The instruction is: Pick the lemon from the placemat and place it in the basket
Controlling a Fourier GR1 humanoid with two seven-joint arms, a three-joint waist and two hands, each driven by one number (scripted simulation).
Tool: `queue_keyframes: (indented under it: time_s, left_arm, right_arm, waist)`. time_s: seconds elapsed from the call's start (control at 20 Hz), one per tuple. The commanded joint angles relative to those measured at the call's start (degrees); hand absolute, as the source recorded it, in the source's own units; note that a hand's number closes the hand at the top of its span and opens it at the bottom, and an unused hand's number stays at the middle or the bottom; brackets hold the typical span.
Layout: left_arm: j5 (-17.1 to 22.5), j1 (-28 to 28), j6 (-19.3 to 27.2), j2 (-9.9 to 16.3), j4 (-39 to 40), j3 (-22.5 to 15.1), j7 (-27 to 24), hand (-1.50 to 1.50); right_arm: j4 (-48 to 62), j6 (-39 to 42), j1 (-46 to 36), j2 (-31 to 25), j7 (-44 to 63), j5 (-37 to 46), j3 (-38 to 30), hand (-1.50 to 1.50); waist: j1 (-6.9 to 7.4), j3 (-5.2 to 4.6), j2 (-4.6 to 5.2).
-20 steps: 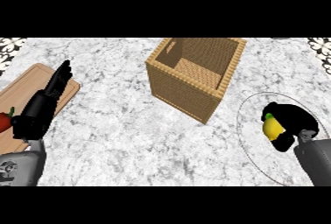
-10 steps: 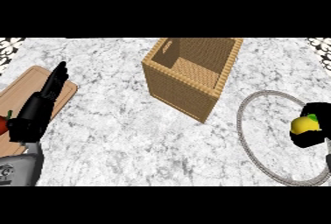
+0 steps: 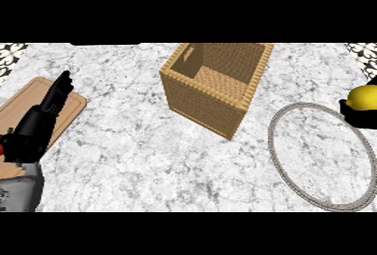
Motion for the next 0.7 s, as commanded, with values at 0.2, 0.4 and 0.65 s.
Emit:
queue_keyframes:
  time_s: [0.2,0.4,0.65]
  left_arm:
    - [1.06,1.16,-1.55,0.13,-0.34,0.22,-1.70,0.00]
    - [0.46,-1.14,-0.77,-0.23,-1.85,-0.02,2.15,0.00]
    - [-3.12,-0.21,1.94,-3.99,-1.81,-4.12,0.78,0.00]
  right_arm:
    - [-13.51,10.08,-16.91,-2.43,13.46,-10.27,-2.11,1.50]
    - [-14.78,13.46,-23.46,-0.96,19.90,-13.86,0.61,1.50]
    - [-4.65,16.16,-40.98,0.89,30.35,-14.26,6.28,1.50]
  waist:
    - [1.63,-0.08,0.42]
    - [1.64,0.00,0.55]
    - [2.42,-0.06,0.64]
